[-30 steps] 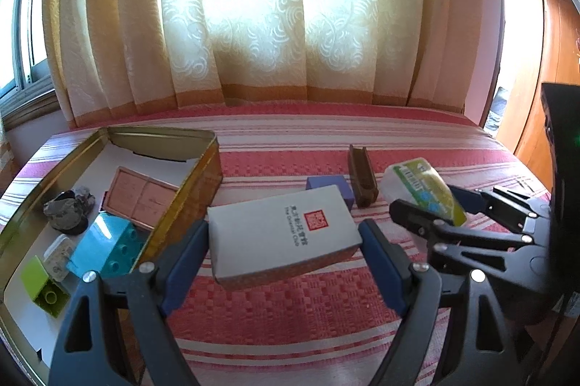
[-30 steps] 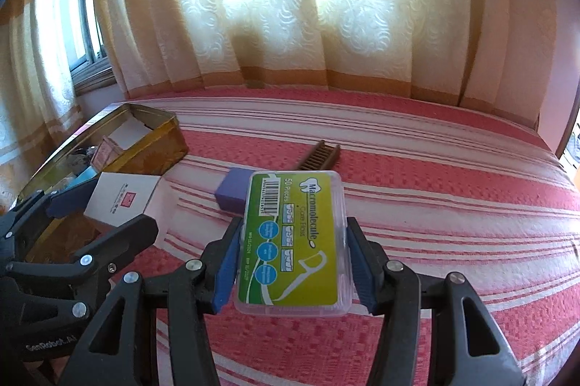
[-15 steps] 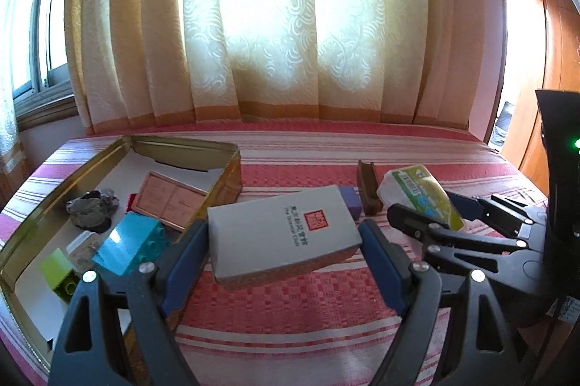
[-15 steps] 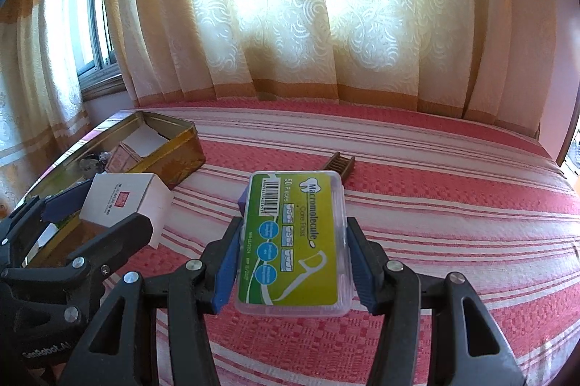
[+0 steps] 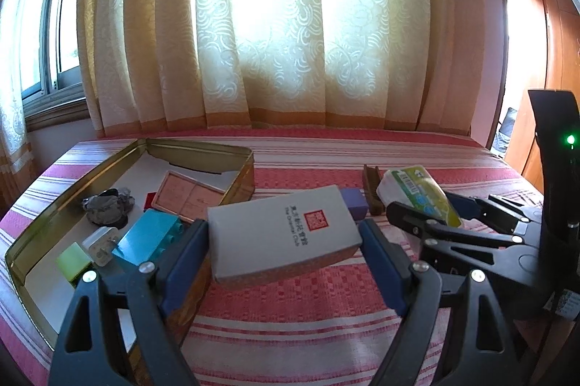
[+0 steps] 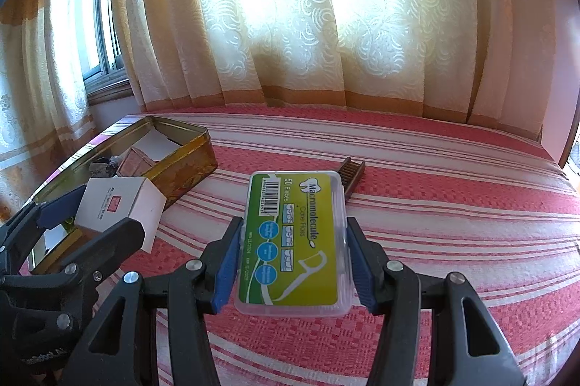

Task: Organize rigid objects
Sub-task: 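Carry the floss box with the right gripper while the left gripper grasps the white box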

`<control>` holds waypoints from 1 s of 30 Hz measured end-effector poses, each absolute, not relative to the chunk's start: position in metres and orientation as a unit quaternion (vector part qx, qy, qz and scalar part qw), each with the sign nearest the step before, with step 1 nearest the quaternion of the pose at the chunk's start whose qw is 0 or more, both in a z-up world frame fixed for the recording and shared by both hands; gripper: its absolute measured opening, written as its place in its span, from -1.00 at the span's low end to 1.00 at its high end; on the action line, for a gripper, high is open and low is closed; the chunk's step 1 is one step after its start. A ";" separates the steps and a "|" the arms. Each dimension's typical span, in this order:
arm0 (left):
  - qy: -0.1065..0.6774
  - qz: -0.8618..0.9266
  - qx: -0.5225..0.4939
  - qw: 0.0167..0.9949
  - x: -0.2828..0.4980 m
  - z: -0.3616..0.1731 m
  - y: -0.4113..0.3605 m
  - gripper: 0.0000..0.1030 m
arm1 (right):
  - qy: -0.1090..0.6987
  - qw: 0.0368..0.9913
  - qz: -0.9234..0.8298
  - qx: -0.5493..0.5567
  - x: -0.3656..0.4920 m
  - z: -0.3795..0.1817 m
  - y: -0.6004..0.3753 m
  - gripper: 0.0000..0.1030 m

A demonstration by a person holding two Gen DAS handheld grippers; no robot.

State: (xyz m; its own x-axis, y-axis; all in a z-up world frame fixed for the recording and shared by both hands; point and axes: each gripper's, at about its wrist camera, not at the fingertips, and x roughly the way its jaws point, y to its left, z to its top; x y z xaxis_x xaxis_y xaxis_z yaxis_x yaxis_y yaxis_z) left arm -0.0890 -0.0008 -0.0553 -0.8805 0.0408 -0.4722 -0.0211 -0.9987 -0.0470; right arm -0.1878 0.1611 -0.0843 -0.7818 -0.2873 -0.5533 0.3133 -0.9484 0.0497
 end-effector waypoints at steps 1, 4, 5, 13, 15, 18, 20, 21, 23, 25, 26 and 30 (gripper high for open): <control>-0.020 0.970 -0.244 0.015 -0.088 -0.055 -0.001 0.63 | 0.022 0.160 -0.944 0.289 -0.187 -0.084 0.161 0.10; -0.023 0.971 -0.239 0.009 -0.084 -0.054 -0.005 0.63 | 0.021 0.161 -0.944 0.288 -0.185 -0.084 0.158 0.10; -0.024 0.971 -0.237 0.008 -0.083 -0.054 -0.005 0.63 | 0.020 0.162 -0.944 0.287 -0.184 -0.084 0.157 0.10; -0.027 0.972 -0.233 0.009 -0.078 -0.053 -0.010 0.63 | 0.019 0.166 -0.945 0.282 -0.179 -0.083 0.153 0.10; -0.028 0.972 -0.233 0.009 -0.077 -0.053 -0.011 0.63 | 0.019 0.167 -0.944 0.283 -0.179 -0.083 0.152 0.10; -0.031 0.972 -0.231 0.009 -0.075 -0.053 -0.013 0.63 | 0.017 0.170 -0.944 0.283 -0.178 -0.083 0.150 0.10; -0.032 0.972 -0.232 0.010 -0.074 -0.053 -0.015 0.63 | 0.016 0.172 -0.943 0.283 -0.178 -0.083 0.150 0.10; -0.033 0.972 -0.232 0.010 -0.074 -0.053 -0.016 0.63 | 0.015 0.173 -0.943 0.284 -0.178 -0.083 0.149 0.10; -0.034 0.973 -0.230 0.011 -0.072 -0.053 -0.017 0.63 | 0.015 0.174 -0.943 0.283 -0.178 -0.083 0.148 0.10; -0.035 0.973 -0.228 0.011 -0.071 -0.052 -0.018 0.63 | 0.015 0.176 -0.943 0.282 -0.176 -0.082 0.146 0.10; -0.035 0.973 -0.227 0.011 -0.070 -0.052 -0.019 0.63 | 0.015 0.177 -0.943 0.282 -0.175 -0.082 0.145 0.10; -0.036 0.974 -0.224 0.010 -0.068 -0.052 -0.022 0.63 | 0.020 0.180 -0.943 0.280 -0.172 -0.082 0.141 0.10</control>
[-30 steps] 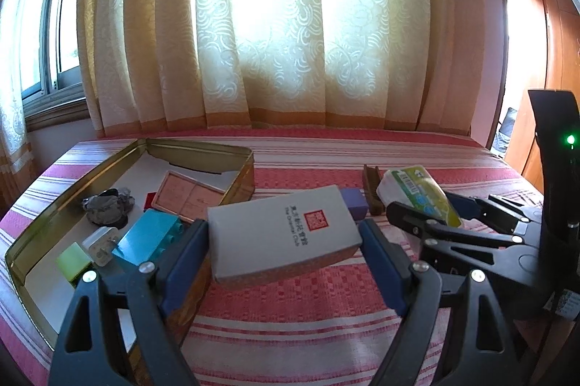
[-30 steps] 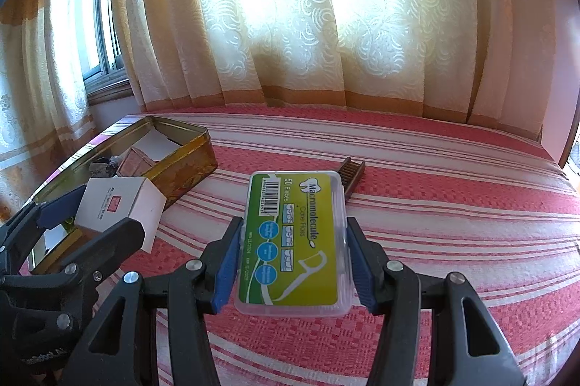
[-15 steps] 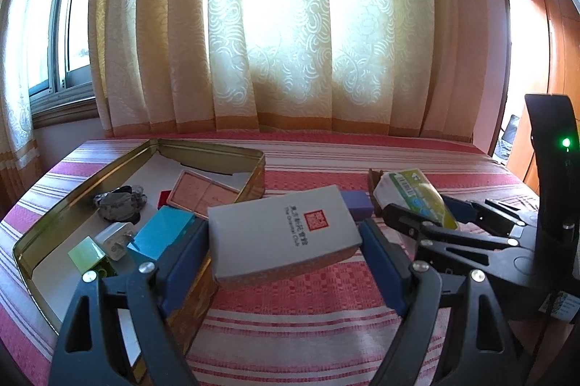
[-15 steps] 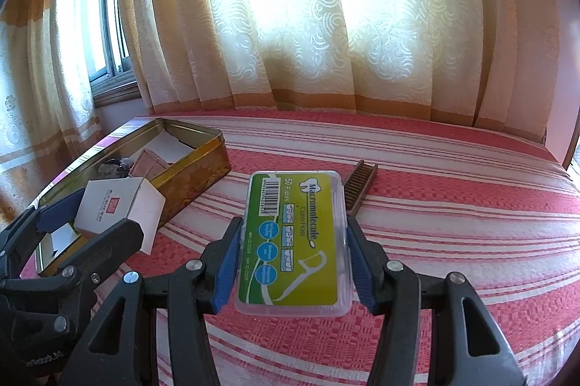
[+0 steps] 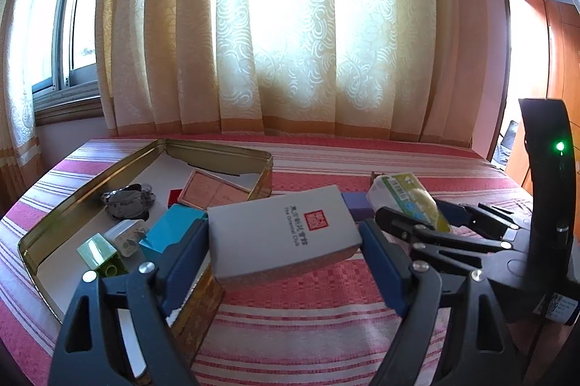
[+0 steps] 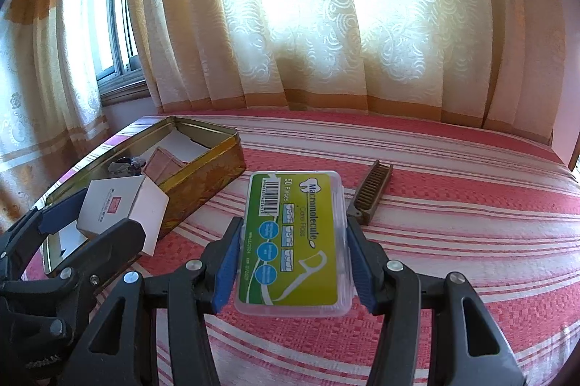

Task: Organize rigid objects
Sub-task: 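Carry the floss box with the right gripper while the left gripper grasps the white box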

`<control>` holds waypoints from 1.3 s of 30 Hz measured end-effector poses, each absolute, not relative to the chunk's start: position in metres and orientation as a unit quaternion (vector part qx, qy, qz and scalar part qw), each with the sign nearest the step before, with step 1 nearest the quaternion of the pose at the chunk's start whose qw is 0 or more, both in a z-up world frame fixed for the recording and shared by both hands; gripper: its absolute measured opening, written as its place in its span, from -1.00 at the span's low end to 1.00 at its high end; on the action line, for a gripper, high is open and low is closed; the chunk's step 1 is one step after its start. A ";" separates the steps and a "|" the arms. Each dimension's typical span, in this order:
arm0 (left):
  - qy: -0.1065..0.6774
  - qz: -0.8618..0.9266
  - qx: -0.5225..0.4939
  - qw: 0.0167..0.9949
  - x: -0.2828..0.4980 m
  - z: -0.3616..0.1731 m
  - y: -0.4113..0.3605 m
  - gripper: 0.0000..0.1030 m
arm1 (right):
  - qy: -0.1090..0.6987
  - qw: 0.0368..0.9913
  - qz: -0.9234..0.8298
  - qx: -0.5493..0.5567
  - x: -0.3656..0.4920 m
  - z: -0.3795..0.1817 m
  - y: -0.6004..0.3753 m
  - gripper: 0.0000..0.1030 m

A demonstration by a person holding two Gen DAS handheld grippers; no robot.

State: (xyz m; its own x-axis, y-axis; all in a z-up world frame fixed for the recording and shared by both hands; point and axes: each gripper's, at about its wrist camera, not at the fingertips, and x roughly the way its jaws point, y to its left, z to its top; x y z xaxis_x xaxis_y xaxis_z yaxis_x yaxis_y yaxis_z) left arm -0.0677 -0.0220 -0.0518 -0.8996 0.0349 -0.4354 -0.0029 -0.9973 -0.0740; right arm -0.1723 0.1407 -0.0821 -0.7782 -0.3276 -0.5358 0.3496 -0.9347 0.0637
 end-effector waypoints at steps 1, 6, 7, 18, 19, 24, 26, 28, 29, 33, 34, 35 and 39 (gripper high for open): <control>-0.036 0.974 -0.222 0.009 -0.067 -0.052 -0.023 0.63 | 0.019 0.180 -0.943 0.280 -0.172 -0.082 0.140 0.10; -0.035 0.977 -0.212 0.008 -0.062 -0.050 -0.026 0.63 | 0.014 0.181 -0.942 0.283 -0.173 -0.083 0.140 0.10; -0.034 0.977 -0.210 0.008 -0.061 -0.050 -0.027 0.63 | 0.013 0.181 -0.942 0.283 -0.173 -0.083 0.140 0.10; -0.046 0.978 -0.201 0.011 -0.054 -0.049 -0.037 0.63 | 0.018 0.188 -0.941 0.279 -0.169 -0.083 0.129 0.10; -0.048 0.979 -0.200 0.012 -0.054 -0.049 -0.038 0.63 | 0.018 0.189 -0.941 0.279 -0.169 -0.083 0.129 0.10; -0.050 0.980 -0.194 0.017 -0.051 -0.049 -0.039 0.63 | 0.017 0.190 -0.941 0.278 -0.168 -0.083 0.127 0.09; -0.049 0.980 -0.192 0.017 -0.050 -0.049 -0.039 0.63 | 0.017 0.191 -0.942 0.277 -0.168 -0.083 0.126 0.10; -0.049 0.980 -0.190 0.019 -0.049 -0.048 -0.040 0.63 | 0.015 0.192 -0.942 0.276 -0.167 -0.082 0.126 0.10; -0.049 0.980 -0.189 0.020 -0.049 -0.048 -0.040 0.63 | 0.015 0.193 -0.942 0.275 -0.167 -0.082 0.126 0.10; -0.048 0.981 -0.185 0.018 -0.047 -0.047 -0.043 0.63 | 0.014 0.197 -0.942 0.272 -0.166 -0.082 0.124 0.10; -0.049 0.982 -0.184 0.018 -0.047 -0.047 -0.045 0.63 | 0.014 0.198 -0.942 0.271 -0.165 -0.082 0.124 0.10; -0.050 0.982 -0.183 0.017 -0.047 -0.046 -0.046 0.63 | 0.014 0.199 -0.942 0.271 -0.165 -0.082 0.124 0.10; -0.047 0.983 -0.179 0.007 -0.046 -0.045 -0.053 0.63 | 0.012 0.202 -0.941 0.270 -0.165 -0.082 0.122 0.10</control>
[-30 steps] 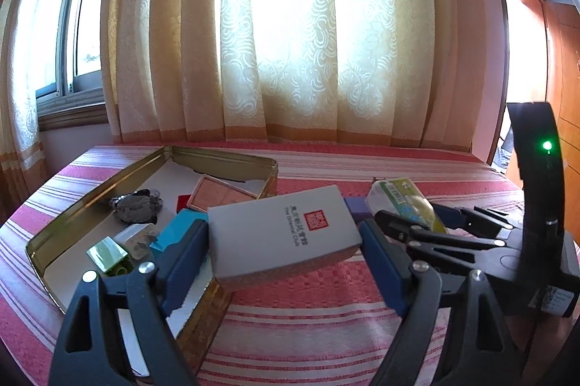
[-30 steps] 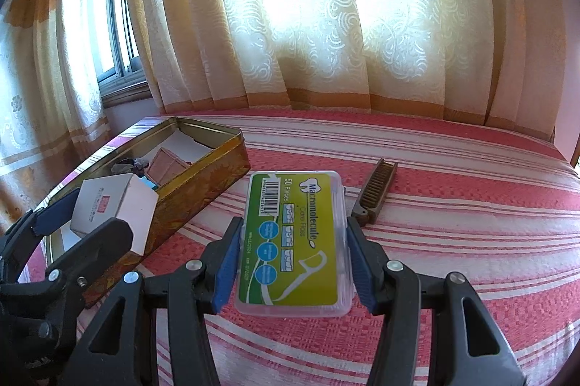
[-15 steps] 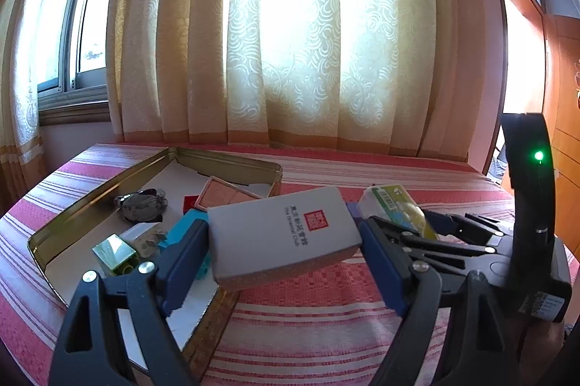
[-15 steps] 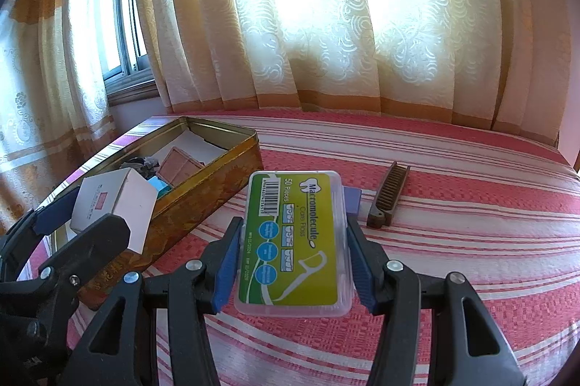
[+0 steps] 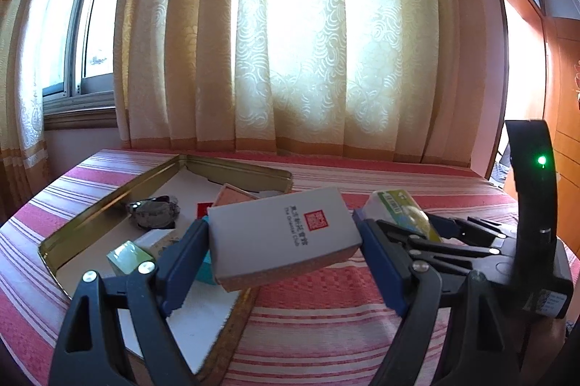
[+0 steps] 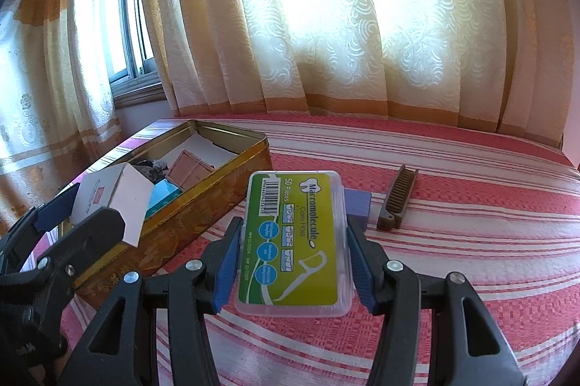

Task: Organize rigid objects
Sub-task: 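Carry the floss box with the right gripper while the left gripper grasps the white box, then lower the floss box and white box into the gold tin and open both grippers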

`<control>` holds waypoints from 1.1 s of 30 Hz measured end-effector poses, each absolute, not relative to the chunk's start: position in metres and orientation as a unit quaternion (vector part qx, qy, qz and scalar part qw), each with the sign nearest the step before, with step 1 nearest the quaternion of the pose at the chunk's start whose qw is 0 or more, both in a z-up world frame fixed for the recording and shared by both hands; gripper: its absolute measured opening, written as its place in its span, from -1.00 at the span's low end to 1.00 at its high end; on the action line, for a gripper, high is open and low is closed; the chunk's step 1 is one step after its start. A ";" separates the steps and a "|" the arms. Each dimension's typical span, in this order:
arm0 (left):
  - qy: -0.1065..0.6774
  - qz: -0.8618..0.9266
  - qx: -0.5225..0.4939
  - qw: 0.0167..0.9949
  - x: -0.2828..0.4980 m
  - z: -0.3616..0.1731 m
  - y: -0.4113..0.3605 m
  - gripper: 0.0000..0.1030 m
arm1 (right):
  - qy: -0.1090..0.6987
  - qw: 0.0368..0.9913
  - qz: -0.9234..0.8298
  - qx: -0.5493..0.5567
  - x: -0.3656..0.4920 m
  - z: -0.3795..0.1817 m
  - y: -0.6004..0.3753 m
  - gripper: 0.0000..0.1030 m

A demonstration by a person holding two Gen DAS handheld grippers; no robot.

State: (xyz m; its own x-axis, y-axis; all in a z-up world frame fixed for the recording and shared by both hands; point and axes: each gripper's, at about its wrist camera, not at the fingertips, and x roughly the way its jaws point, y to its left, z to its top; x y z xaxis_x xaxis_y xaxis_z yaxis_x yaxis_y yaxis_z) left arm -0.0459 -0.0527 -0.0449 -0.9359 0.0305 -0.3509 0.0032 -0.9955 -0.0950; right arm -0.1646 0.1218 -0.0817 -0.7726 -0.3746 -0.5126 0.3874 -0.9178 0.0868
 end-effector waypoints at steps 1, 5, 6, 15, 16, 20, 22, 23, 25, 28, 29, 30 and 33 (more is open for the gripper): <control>-0.046 0.983 -0.176 0.003 -0.045 -0.044 -0.054 0.63 | 0.011 0.204 -0.941 0.270 -0.165 -0.082 0.121 0.10; -0.045 0.984 -0.175 -0.008 -0.044 -0.043 -0.063 0.63 | 0.015 0.213 -0.938 0.273 -0.164 -0.082 0.113 0.10; -0.047 0.983 -0.175 -0.010 -0.044 -0.043 -0.065 0.63 | 0.017 0.216 -0.938 0.273 -0.163 -0.082 0.110 0.10; -0.063 0.983 -0.173 -0.024 -0.044 -0.045 -0.086 0.63 | 0.025 0.232 -0.931 0.279 -0.166 -0.085 0.095 0.09; -0.065 0.983 -0.172 -0.026 -0.044 -0.045 -0.089 0.63 | 0.025 0.233 -0.931 0.280 -0.166 -0.085 0.094 0.10; -0.061 0.983 -0.168 -0.031 -0.042 -0.044 -0.093 0.63 | 0.029 0.235 -0.931 0.278 -0.167 -0.085 0.090 0.09; -0.058 0.983 -0.170 -0.033 -0.043 -0.044 -0.096 0.63 | 0.033 0.236 -0.931 0.277 -0.169 -0.085 0.087 0.09; -0.059 0.983 -0.171 -0.033 -0.043 -0.045 -0.097 0.63 | 0.034 0.237 -0.930 0.279 -0.171 -0.086 0.086 0.09; -0.058 0.983 -0.172 -0.037 -0.043 -0.045 -0.101 0.63 | 0.039 0.237 -0.930 0.278 -0.173 -0.086 0.083 0.09; -0.053 0.983 -0.170 -0.051 -0.042 -0.043 -0.111 0.63 | 0.052 0.240 -0.930 0.275 -0.176 -0.085 0.076 0.09; -0.049 0.982 -0.170 -0.064 -0.043 -0.041 -0.116 0.63 | 0.053 0.243 -0.929 0.274 -0.177 -0.084 0.074 0.09; -0.046 0.981 -0.171 -0.074 -0.044 -0.039 -0.121 0.63 | 0.055 0.247 -0.928 0.272 -0.178 -0.081 0.070 0.09; -0.042 0.977 -0.182 -0.100 -0.051 -0.035 -0.138 0.63 | 0.064 0.259 -0.927 0.262 -0.181 -0.072 0.057 0.09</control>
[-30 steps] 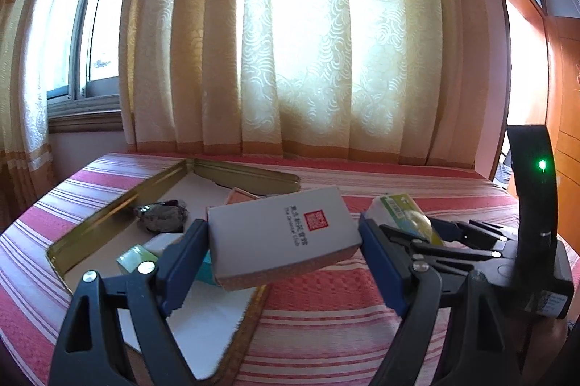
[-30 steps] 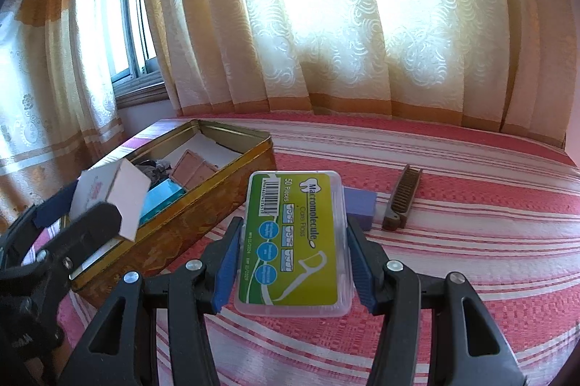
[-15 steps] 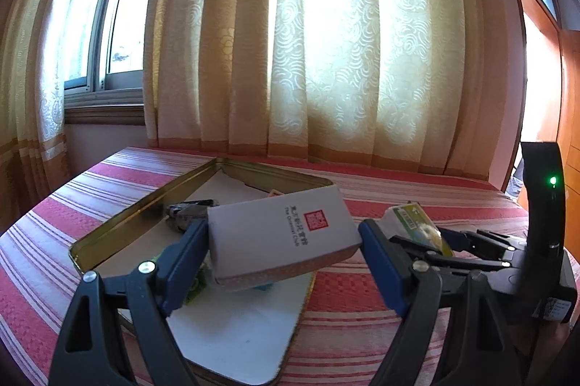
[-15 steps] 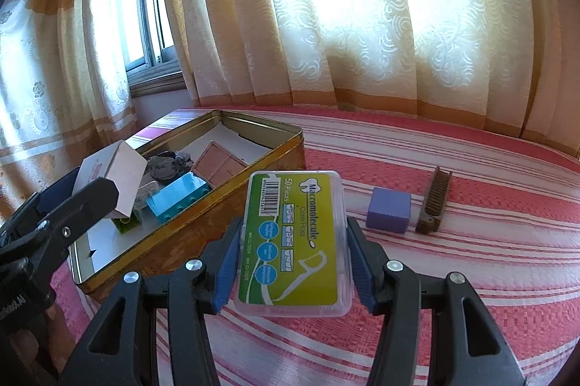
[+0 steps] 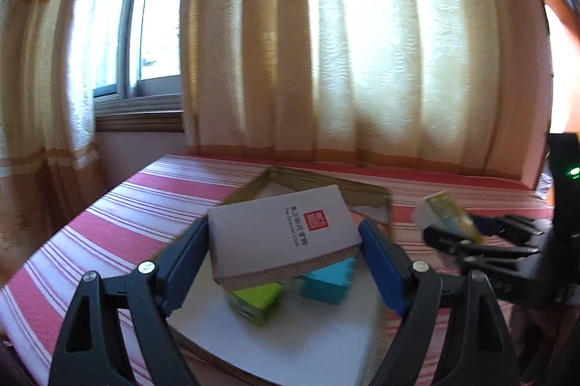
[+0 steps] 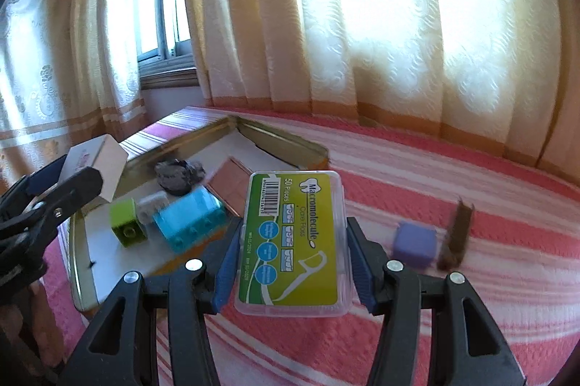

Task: Organize rigid objects
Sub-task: 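Lower the floss box and white box into the gold tin and open both grippers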

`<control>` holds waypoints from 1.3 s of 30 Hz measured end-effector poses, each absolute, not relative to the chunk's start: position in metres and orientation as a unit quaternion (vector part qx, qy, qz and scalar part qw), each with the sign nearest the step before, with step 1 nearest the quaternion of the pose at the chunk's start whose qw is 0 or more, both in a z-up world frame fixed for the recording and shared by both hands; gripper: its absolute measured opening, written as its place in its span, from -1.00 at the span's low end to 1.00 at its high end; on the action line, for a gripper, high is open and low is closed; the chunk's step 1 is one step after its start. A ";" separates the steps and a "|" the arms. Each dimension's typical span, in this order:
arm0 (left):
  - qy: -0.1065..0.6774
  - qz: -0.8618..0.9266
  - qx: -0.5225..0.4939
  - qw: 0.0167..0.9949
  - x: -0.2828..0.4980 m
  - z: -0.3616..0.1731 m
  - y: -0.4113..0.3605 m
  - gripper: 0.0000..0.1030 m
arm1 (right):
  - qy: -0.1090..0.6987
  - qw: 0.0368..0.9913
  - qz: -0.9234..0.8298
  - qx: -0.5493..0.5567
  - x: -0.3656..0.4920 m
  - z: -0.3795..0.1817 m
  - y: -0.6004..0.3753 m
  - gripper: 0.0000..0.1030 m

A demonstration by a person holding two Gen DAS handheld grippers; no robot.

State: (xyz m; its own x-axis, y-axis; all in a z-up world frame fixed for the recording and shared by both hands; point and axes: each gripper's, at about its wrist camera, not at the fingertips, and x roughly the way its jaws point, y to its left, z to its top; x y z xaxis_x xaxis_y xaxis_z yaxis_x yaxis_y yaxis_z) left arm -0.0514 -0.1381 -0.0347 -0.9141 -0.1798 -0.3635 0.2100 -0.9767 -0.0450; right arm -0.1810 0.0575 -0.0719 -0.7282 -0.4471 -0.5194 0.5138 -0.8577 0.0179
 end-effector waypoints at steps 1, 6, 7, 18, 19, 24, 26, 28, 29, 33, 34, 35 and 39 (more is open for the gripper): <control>0.040 -0.976 0.186 0.110 -0.054 -0.034 -0.144 0.63 | 0.066 0.263 -0.927 0.260 -0.182 -0.069 0.054 0.09; 0.030 -0.967 0.216 0.133 -0.072 -0.035 -0.165 0.63 | 0.081 0.302 -0.914 0.258 -0.188 -0.062 0.021 0.10; 0.028 -0.965 0.222 0.134 -0.077 -0.036 -0.167 0.63 | 0.088 0.311 -0.909 0.262 -0.191 -0.063 0.011 0.10; 0.039 -0.952 0.264 0.152 -0.098 -0.048 -0.189 0.67 | 0.118 0.376 -0.869 0.298 -0.192 -0.082 -0.038 0.10; 0.041 -0.951 0.265 0.152 -0.097 -0.048 -0.189 0.67 | 0.117 0.384 -0.866 0.299 -0.192 -0.082 -0.040 0.13; 0.052 -0.948 0.266 0.166 -0.095 -0.047 -0.192 0.92 | 0.124 0.398 -0.863 0.284 -0.182 -0.080 -0.038 0.46; 0.058 -0.948 0.266 0.167 -0.094 -0.046 -0.191 0.92 | 0.117 0.397 -0.865 0.284 -0.183 -0.079 -0.031 0.47; 0.064 -0.949 0.265 0.162 -0.093 -0.043 -0.187 0.92 | 0.108 0.395 -0.867 0.283 -0.184 -0.077 -0.022 0.47; 0.066 -0.949 0.264 0.159 -0.094 -0.041 -0.185 0.92 | 0.104 0.389 -0.870 0.283 -0.186 -0.076 -0.016 0.47; 0.058 -0.954 0.259 0.138 -0.096 -0.033 -0.162 0.99 | 0.084 0.369 -0.881 0.282 -0.194 -0.073 0.014 0.47; 0.051 -0.956 0.256 0.133 -0.097 -0.031 -0.152 0.99 | 0.082 0.360 -0.885 0.282 -0.197 -0.072 0.022 0.48; 0.044 -0.957 0.256 0.127 -0.099 -0.029 -0.144 0.99 | 0.080 0.351 -0.889 0.283 -0.200 -0.072 0.029 0.48; 0.031 -0.959 0.257 0.116 -0.104 -0.026 -0.122 0.99 | 0.054 0.309 -0.905 0.287 -0.218 -0.071 0.068 0.49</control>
State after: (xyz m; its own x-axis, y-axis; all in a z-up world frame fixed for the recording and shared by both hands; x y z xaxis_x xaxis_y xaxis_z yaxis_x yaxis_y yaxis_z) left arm -0.1041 -0.1222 -0.0256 -0.8411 -0.2064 -0.4999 0.2386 -0.9711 -0.0005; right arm -0.2183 0.0676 -0.0707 -0.6444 -0.5290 -0.5522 0.5910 -0.8028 0.0794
